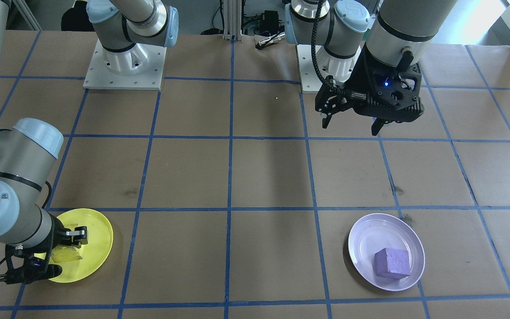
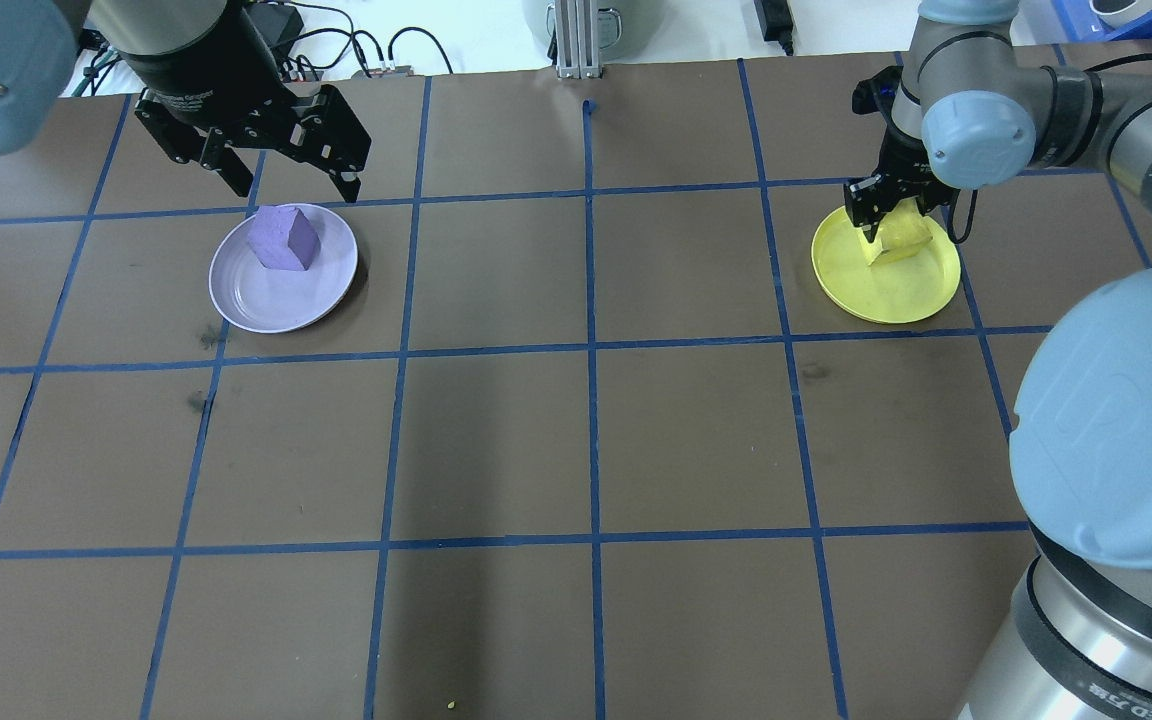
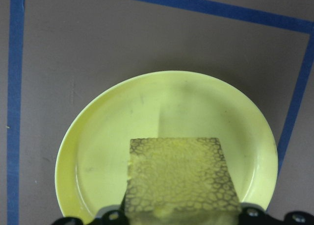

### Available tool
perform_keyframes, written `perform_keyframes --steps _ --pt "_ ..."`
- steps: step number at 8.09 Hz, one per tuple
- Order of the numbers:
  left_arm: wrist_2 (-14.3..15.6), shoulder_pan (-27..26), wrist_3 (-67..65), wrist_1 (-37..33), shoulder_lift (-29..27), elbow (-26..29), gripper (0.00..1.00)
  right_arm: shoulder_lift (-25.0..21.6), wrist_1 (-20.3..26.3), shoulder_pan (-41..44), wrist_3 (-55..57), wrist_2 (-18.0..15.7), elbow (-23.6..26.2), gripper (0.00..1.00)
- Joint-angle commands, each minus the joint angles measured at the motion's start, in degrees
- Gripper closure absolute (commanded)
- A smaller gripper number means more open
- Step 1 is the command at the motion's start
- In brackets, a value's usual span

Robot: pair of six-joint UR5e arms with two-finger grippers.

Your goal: Sort blocks by color into plates

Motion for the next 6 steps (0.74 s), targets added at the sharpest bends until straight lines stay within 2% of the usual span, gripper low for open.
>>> perform_keyframes --steps 1,3,5,6 --pt "0.0 -0.01 0.0 -0.02 0.0 -0.01 0.0 -0.63 -0.07 -0.05 -2.01 -0.32 -0.03 0.0" --pt "0.0 -0.01 0.0 -0.02 0.0 -0.45 0.0 -4.04 0.1 -0.05 -1.75 -0.23 -0.21 0.0" --pt "0.0 -0.1 -0.7 -0.02 0.17 -0.45 0.0 -12.72 5.27 0.21 0.87 0.47 -0.21 0.0" --pt "0.0 -0.1 -1.66 -0.02 0.17 -0.45 0.0 -17.29 9.82 0.22 3.5 0.65 -0.21 0.0"
